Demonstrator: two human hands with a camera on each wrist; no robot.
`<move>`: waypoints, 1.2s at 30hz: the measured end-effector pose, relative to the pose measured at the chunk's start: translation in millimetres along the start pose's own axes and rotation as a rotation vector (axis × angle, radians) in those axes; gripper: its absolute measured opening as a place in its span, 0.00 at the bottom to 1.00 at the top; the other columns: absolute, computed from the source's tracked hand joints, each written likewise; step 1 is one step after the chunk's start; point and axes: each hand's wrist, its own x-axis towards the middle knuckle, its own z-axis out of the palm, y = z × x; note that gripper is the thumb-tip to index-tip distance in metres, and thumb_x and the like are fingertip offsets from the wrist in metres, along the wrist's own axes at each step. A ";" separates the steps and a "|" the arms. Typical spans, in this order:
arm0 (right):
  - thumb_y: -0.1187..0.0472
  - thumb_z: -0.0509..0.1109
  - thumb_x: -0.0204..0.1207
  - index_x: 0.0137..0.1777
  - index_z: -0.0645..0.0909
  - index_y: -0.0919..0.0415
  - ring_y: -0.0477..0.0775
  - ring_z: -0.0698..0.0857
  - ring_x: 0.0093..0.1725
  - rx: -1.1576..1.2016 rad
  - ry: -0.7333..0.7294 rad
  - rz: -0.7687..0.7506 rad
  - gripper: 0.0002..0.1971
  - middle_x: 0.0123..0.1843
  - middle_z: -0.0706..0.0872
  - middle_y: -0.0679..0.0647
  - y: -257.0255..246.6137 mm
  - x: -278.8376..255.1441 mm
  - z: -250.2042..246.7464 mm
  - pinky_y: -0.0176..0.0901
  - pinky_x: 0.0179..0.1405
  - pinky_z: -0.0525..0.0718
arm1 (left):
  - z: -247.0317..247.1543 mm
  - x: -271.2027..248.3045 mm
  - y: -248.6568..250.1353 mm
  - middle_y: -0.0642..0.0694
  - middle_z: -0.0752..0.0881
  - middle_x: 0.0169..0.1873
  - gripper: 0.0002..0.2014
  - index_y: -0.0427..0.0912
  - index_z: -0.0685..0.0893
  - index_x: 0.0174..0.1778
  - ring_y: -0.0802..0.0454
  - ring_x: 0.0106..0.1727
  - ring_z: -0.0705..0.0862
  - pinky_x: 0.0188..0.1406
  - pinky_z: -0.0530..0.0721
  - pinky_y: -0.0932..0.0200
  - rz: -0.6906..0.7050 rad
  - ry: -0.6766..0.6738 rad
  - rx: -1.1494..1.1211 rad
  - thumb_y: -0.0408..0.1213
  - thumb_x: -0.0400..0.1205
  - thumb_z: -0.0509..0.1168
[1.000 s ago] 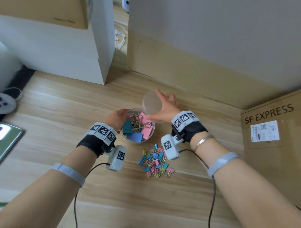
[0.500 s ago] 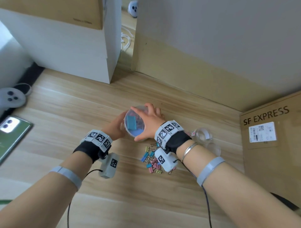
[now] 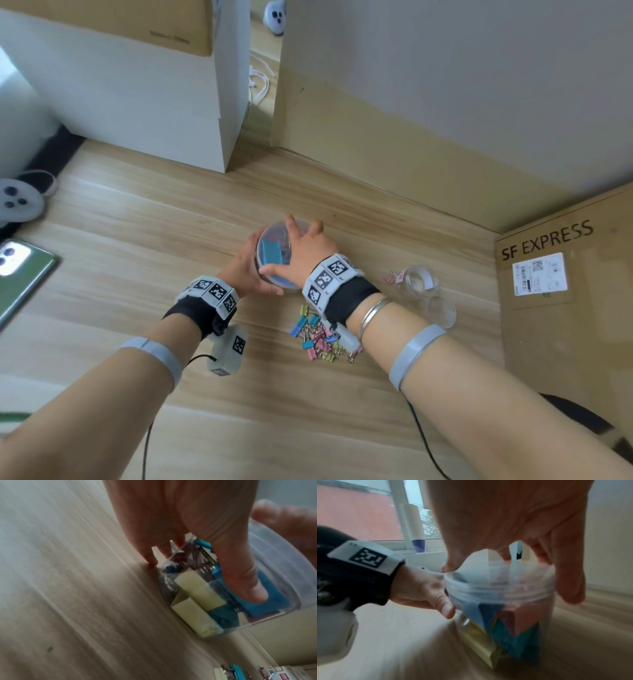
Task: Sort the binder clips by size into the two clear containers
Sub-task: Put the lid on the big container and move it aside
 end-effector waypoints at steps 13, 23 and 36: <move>0.34 0.74 0.59 0.80 0.40 0.42 0.73 0.71 0.69 0.042 -0.005 -0.093 0.57 0.78 0.51 0.67 5.2 -3.2 10.5 0.58 0.64 0.77 | -0.6 3.5 -3.2 0.66 0.67 0.63 0.61 0.55 0.58 0.71 0.71 0.66 0.69 0.66 0.68 0.70 0.017 0.011 0.085 0.63 0.42 0.78; 0.42 0.74 0.69 0.81 0.50 0.47 0.54 0.84 0.57 0.806 0.017 0.147 0.46 0.74 0.72 0.57 44.2 0.6 27.2 0.49 0.53 0.86 | 2.6 7.3 1.6 0.41 0.67 0.72 0.57 0.43 0.61 0.77 0.45 0.68 0.74 0.71 0.76 0.43 -0.169 0.028 -0.006 0.25 0.53 0.83; 0.56 0.66 0.78 0.72 0.72 0.57 0.63 0.85 0.57 1.068 0.243 0.311 0.22 0.61 0.85 0.61 103.4 76.3 -16.5 0.61 0.58 0.85 | 6.5 118.1 41.7 0.42 0.80 0.67 0.45 0.51 0.67 0.75 0.46 0.70 0.78 0.64 0.82 0.43 -0.152 0.183 -0.080 0.21 0.64 0.76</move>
